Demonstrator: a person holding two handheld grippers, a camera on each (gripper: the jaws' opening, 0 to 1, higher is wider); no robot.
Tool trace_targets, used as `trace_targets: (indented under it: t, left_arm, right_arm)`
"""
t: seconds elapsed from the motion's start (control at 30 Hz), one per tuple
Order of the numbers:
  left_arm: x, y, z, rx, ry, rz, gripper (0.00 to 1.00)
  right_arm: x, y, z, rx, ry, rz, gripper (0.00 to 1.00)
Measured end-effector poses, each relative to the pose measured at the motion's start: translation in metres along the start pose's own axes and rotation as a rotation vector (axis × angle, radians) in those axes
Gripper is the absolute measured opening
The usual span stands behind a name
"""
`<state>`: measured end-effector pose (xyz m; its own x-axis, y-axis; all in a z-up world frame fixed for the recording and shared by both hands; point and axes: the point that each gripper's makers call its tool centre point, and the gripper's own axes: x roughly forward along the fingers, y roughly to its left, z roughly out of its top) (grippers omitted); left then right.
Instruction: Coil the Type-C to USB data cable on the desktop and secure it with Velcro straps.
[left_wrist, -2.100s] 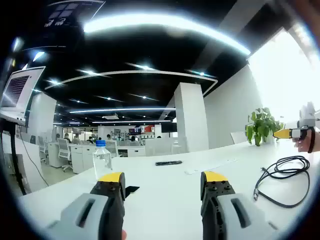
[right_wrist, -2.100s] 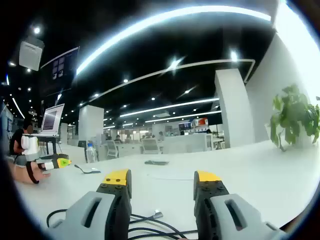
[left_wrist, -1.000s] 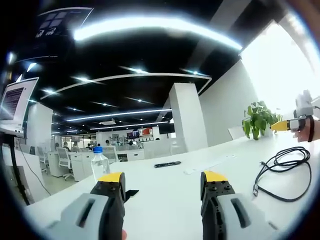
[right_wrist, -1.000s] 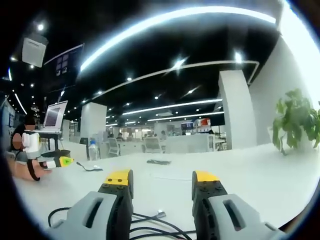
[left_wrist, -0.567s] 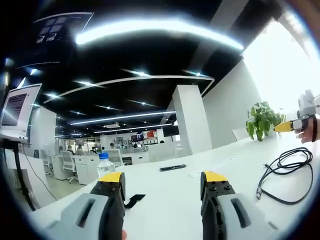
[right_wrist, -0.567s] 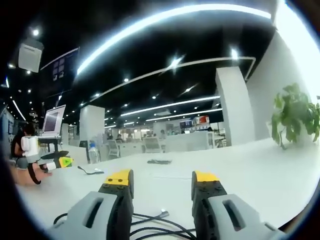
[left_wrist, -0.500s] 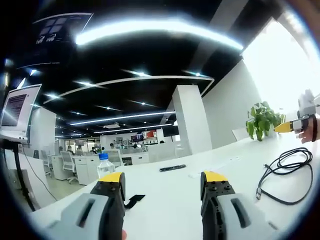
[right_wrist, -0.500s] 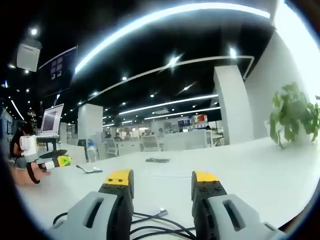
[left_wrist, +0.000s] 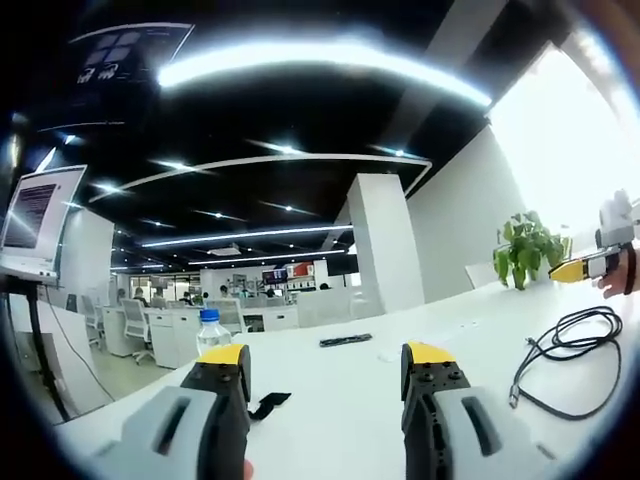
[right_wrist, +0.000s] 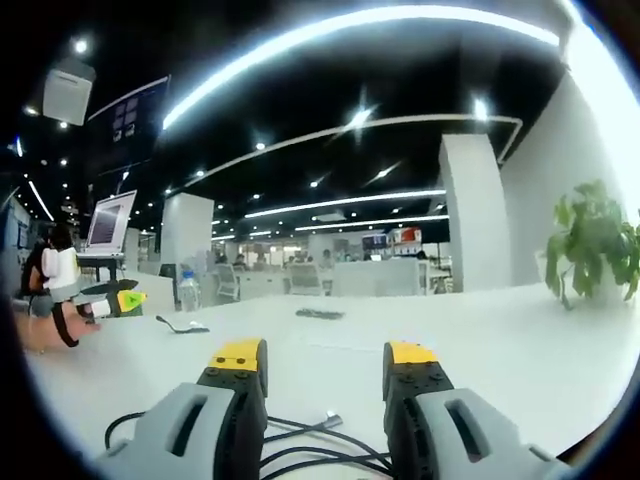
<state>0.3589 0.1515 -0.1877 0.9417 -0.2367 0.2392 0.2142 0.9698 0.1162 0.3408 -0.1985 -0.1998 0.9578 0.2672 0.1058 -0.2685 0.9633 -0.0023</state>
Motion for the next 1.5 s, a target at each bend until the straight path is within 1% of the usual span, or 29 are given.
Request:
trace_targets:
  t: [0.23,0.37,0.5,0.67,0.8,0.93,1.07,1.3,1.4,1.5]
  left_arm:
    - [0.0,-0.001,0.002,0.019,-0.007,-0.001,0.61]
    - [0.0,-0.003,0.0,0.017,0.001,-0.008,0.61]
    - [0.0,-0.005,-0.002,0.001,0.006,-0.018,0.61]
    - [0.0,-0.007,-0.003,-0.009,0.012,-0.03,0.61]
    - [0.0,-0.009,-0.004,-0.012,0.016,-0.038,0.61]
    - [0.0,-0.011,-0.004,-0.015,0.018,-0.045,0.6]
    - [0.001,-0.012,-0.006,-0.016,0.022,-0.05,0.6]
    - [0.001,-0.013,-0.007,-0.017,0.027,-0.056,0.6]
    - [0.001,-0.014,-0.007,-0.017,0.027,-0.058,0.6]
    - [0.001,-0.014,-0.007,-0.017,0.028,-0.059,0.6]
  right_arm:
    - [-0.001,0.001,0.001,0.002,0.002,0.005,0.45]
    - [-0.001,0.007,-0.001,0.011,0.02,0.032,0.45]
    - [0.0,0.011,-0.001,0.015,0.03,0.056,0.41]
    - [-0.001,0.019,-0.007,0.017,0.072,0.106,0.4]
    - [0.0,0.036,-0.018,0.021,0.129,0.185,0.39]
    - [-0.002,0.054,-0.035,-0.004,0.203,0.265,0.38]
    - [-0.004,0.064,-0.049,-0.04,0.253,0.299,0.34]
    - [-0.006,0.071,-0.073,-0.096,0.338,0.327,0.33]
    - [-0.008,0.072,-0.078,-0.123,0.354,0.33,0.33]
    - [-0.008,0.071,-0.081,-0.131,0.362,0.327,0.32]
